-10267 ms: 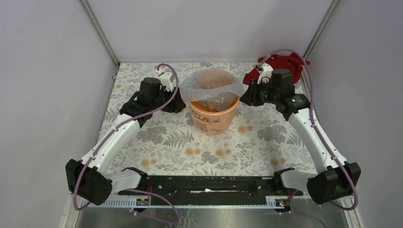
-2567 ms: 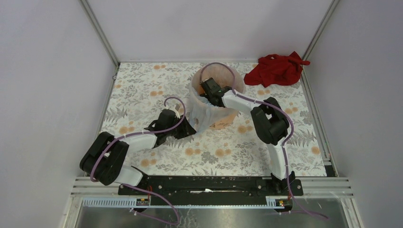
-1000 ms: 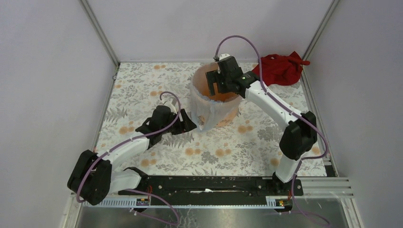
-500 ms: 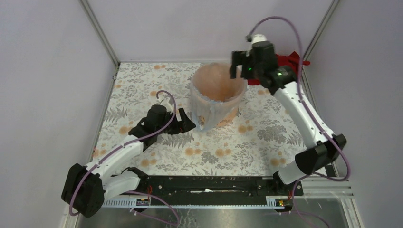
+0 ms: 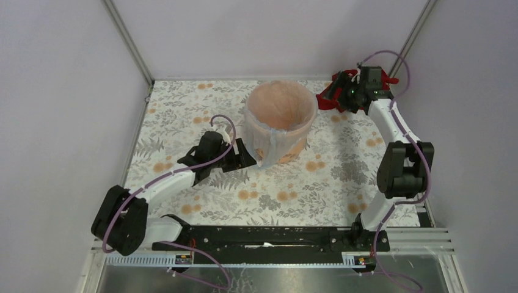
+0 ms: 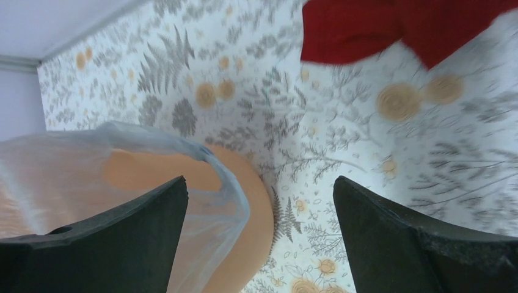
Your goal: Put the trash bags into the trash bin
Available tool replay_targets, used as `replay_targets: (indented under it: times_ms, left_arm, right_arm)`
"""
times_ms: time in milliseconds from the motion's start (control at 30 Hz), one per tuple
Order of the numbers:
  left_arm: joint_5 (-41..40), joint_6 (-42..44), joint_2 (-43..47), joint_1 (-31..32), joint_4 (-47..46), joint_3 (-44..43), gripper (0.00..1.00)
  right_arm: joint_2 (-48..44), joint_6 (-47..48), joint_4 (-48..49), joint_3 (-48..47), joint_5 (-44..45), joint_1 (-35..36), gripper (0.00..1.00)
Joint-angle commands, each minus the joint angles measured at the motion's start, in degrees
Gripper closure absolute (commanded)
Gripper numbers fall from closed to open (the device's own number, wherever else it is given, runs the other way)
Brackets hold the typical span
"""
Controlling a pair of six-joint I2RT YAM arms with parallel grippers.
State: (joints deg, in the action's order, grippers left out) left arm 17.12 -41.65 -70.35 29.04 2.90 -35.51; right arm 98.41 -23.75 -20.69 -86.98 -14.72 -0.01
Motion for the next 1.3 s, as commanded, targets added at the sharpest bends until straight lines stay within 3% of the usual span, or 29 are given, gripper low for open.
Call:
replay_targets:
  times_ms: [0,333,533,633,733,867,1033,1267]
  left_arm:
    - [1.42,-1.51,-3.11,0.06,-6.49,-3.33,0.24]
    - [0.98,-2.27,-10.57,-0.22,-10.65,-6.58,0.25]
    - [1.30,-1.62,-14.42,-3.83,-11.52,-9.02,0.24]
    - [1.82,-0.68,-14.35,-5.53,-10.51,-9.95,0.22]
    - [0.28,1.68,-11.03,-6.81,-6.31,-9.97,0.16]
    - [-2.68,4.92,-2.61,-8.45,1.53,-8.18,0.07]
    - [-5.50,6.92,10.41,-9.79,11.46,-5.96,0.01]
    - [-6.57,8.62,21.04,-9.96,22.48,-10.53,0.01]
  right_arm:
    - [2.11,-5.21,8.41,5.99,-10.24,0.34,0.05]
    - [2.55,-13.91,23.64,21.11,-15.65,5.40,0.25]
    - [2.63,-15.53,26.23,23.32,-15.27,7.92,0.25]
    - [1.11,-11.46,20.58,22.21,-11.04,7.83,0.22]
    - [-1.64,-4.06,10.44,19.93,-4.12,7.83,0.15]
    - [-8.04,0.51,4.35,22.63,4.18,7.83,0.08]
    - [-15.53,1.12,3.39,29.47,4.97,8.51,0.05]
    - [-21.22,2.48,2.91,34.73,3.35,9.87,0.02]
